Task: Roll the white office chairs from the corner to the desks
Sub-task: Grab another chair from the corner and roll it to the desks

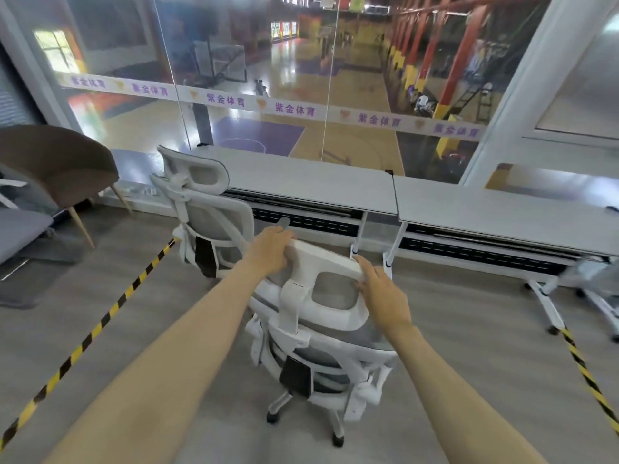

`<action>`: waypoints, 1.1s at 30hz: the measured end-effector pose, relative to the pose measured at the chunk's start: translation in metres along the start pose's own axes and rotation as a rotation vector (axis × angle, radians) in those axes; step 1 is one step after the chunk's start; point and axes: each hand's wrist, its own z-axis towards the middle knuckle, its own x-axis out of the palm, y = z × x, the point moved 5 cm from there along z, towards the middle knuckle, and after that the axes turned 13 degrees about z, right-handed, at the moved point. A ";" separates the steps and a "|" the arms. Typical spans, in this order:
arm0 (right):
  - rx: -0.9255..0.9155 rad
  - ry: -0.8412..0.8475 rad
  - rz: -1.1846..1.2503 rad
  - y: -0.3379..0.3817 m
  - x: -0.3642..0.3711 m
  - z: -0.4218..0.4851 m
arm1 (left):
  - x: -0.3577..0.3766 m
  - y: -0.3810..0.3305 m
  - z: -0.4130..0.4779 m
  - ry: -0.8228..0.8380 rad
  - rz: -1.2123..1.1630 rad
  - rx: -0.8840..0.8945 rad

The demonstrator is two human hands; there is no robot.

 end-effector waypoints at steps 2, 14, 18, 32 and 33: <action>0.048 0.002 -0.008 -0.005 0.002 0.028 | -0.001 -0.001 0.029 0.034 -0.124 0.007; 0.176 -0.050 0.062 -0.019 0.006 0.122 | 0.018 0.012 0.078 0.133 -0.116 -0.038; 0.165 0.036 0.102 -0.025 0.018 0.137 | 0.029 0.022 0.068 0.156 -0.103 -0.124; -0.209 0.438 0.120 0.044 0.088 0.127 | 0.022 0.058 -0.070 0.113 -0.117 -0.620; -0.239 0.457 0.114 0.054 0.096 0.121 | 0.022 0.062 -0.090 0.118 -0.104 -0.668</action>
